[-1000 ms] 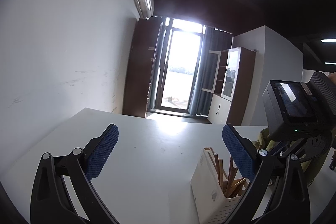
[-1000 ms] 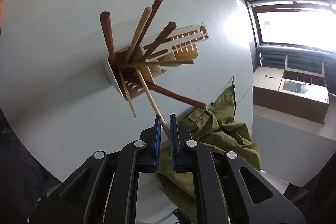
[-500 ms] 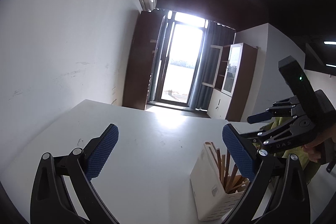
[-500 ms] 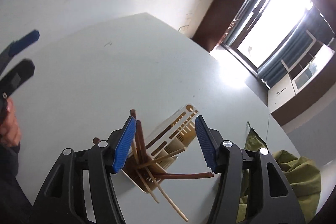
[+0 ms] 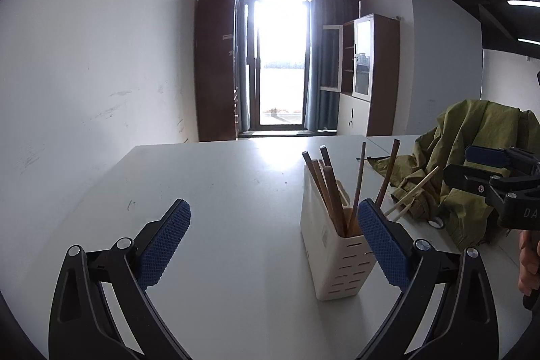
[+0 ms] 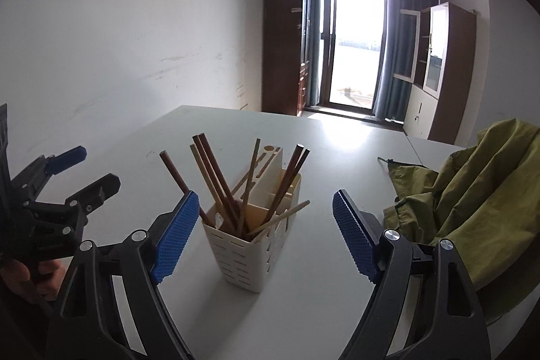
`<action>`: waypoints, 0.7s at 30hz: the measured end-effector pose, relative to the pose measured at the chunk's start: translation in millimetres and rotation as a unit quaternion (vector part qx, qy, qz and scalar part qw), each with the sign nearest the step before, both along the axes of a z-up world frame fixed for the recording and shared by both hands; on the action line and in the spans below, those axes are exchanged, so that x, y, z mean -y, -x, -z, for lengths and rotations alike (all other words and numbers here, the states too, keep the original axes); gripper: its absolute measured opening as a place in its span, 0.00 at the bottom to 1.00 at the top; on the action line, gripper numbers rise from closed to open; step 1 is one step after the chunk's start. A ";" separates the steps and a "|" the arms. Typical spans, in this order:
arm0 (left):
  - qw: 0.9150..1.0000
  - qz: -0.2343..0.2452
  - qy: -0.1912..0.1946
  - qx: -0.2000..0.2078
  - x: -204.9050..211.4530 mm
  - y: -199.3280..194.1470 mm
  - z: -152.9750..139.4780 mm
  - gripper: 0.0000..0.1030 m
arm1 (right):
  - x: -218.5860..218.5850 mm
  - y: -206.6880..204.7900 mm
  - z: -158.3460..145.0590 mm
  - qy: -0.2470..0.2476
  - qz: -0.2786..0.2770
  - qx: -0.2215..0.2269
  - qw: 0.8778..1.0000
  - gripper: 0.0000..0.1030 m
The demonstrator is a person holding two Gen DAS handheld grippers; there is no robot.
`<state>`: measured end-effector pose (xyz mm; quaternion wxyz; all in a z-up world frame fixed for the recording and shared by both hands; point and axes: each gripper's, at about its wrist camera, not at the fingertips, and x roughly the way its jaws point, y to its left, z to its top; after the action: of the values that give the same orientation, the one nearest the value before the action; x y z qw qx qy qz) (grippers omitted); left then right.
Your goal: Organize utensils
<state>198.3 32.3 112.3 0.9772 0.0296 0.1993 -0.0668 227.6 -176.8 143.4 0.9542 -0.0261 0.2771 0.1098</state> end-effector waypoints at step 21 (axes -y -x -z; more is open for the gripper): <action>0.998 0.000 -0.048 -0.036 22.8 78.3 12.1 0.94 | 14.9 107.7 22.7 0.006 0.006 0.014 1.000 0.82</action>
<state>120.0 9.5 100.2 0.9668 0.0737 0.2375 -0.0585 119.9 -191.6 120.7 0.9584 -0.0318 0.2646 0.1024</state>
